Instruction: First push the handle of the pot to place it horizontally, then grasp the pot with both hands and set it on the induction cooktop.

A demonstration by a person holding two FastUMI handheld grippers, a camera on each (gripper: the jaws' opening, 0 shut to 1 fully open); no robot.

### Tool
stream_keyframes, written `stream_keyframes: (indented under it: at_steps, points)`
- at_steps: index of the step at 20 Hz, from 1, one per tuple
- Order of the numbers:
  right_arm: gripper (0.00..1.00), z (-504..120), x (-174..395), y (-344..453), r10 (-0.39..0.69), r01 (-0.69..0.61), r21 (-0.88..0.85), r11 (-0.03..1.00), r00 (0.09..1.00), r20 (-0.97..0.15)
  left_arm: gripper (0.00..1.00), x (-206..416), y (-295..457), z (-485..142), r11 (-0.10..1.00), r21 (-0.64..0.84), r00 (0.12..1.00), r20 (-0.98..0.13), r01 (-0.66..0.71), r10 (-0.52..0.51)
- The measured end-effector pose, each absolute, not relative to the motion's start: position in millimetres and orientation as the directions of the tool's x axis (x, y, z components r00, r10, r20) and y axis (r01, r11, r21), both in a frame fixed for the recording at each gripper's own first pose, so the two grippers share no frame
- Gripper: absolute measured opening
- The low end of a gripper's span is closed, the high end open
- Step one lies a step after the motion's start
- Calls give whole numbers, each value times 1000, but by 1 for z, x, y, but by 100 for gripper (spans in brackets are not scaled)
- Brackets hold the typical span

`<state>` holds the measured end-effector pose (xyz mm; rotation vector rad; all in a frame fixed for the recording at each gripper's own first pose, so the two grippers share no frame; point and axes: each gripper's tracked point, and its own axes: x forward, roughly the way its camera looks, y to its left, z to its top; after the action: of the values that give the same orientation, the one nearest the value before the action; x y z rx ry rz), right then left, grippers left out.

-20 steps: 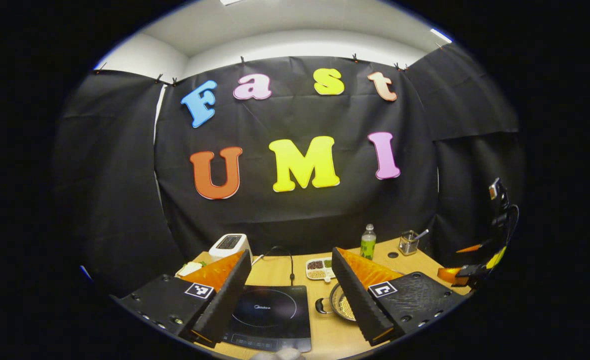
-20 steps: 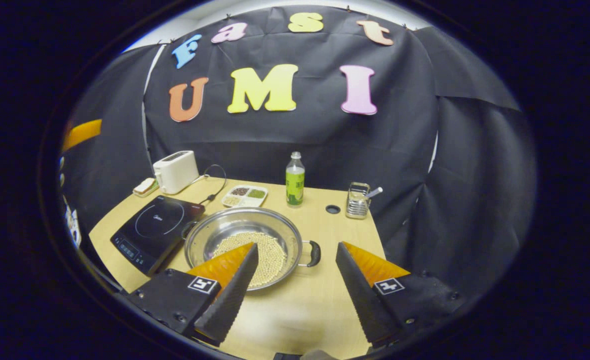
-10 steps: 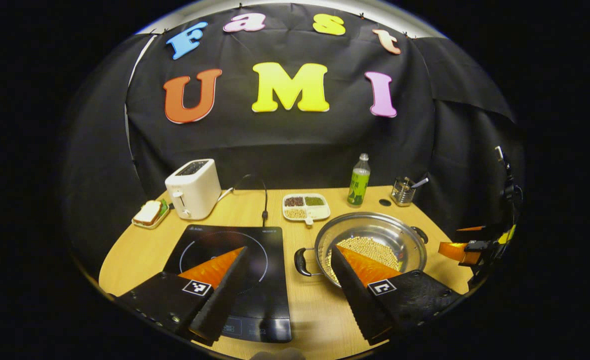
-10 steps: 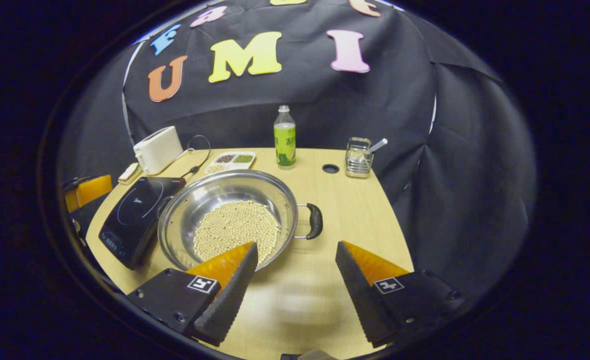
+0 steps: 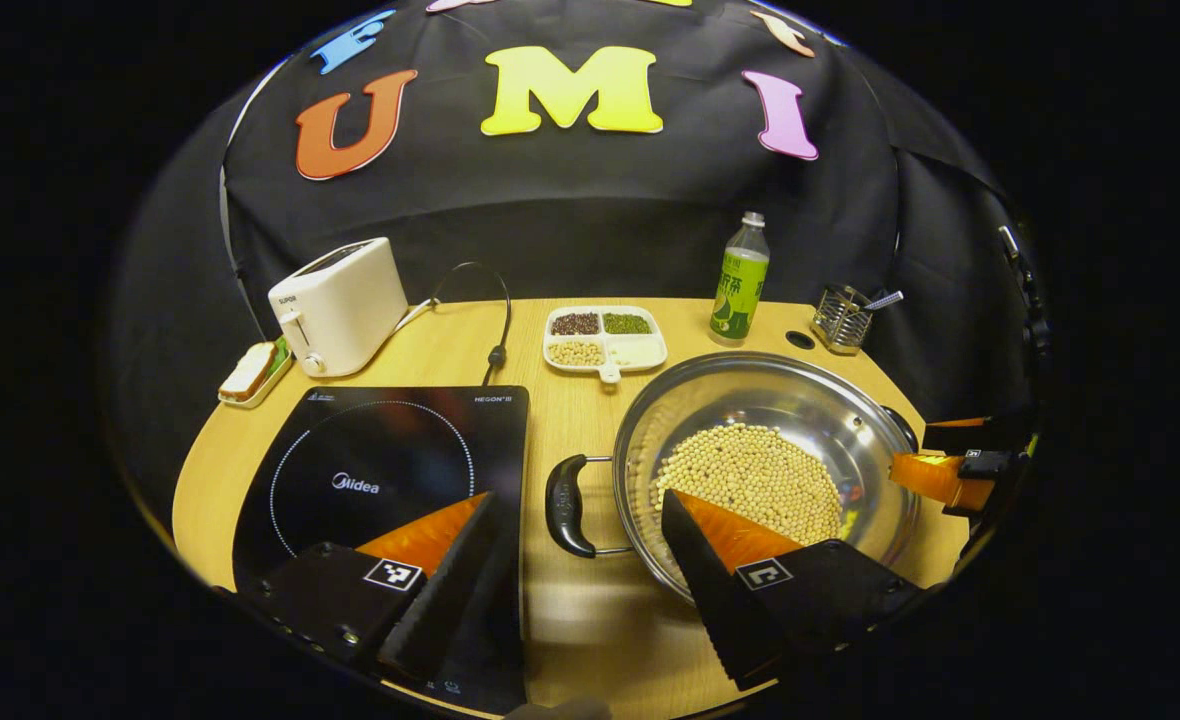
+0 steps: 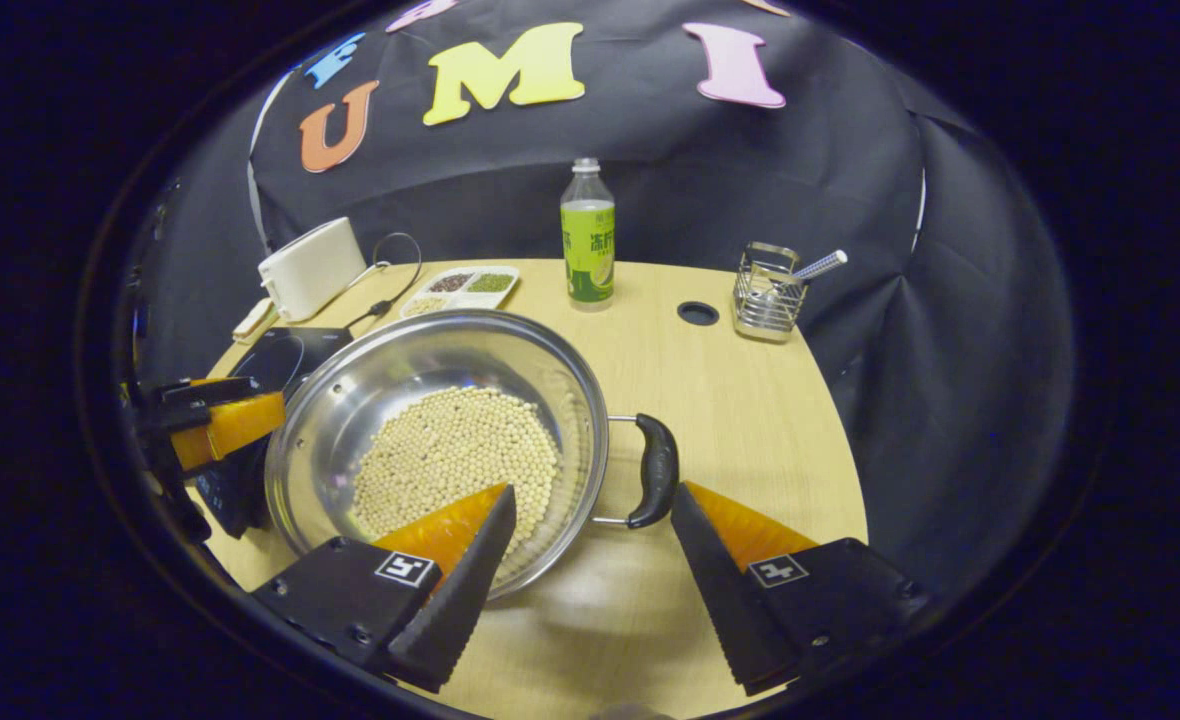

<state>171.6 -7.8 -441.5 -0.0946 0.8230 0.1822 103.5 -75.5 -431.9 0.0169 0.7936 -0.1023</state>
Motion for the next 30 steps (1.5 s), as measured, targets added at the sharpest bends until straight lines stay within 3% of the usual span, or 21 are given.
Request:
stream_keyframes:
  at_steps: [7, 14, 15, 16, 17, 19, 30]
  points:
    - [98, -470, 188, -10, 153, -194, 48, 980, 569, -808, 97, 122, -86, -469, 994, -26, 629, -772, 109, -89]
    - [79, -483, 195, -14, 94, -167, 9, 986, 508, -856, 97, 136, -94, -487, 992, -36, 582, -807, 119, -100]
    - [78, -482, 194, -14, 83, -155, 5, 988, 504, -860, 84, 135, -93, -486, 992, -43, 577, -810, 117, -104]
    - [75, -484, 194, -14, 72, -145, -2, 989, 500, -863, 91, 137, -89, -490, 993, -33, 576, -812, 112, -92]
    - [75, -483, 194, -15, 58, -134, -11, 991, 497, -866, 89, 135, -84, -488, 994, -17, 569, -819, 108, -76]
    - [72, -483, 195, -15, 44, -101, -7, 995, 495, -868, 72, 134, -84, -492, 994, -17, 547, -834, 110, -75]
    - [61, -482, 194, -12, 79, -102, 34, 994, 485, -871, 62, 129, -83, -487, 998, -41, 527, -847, 57, -65]
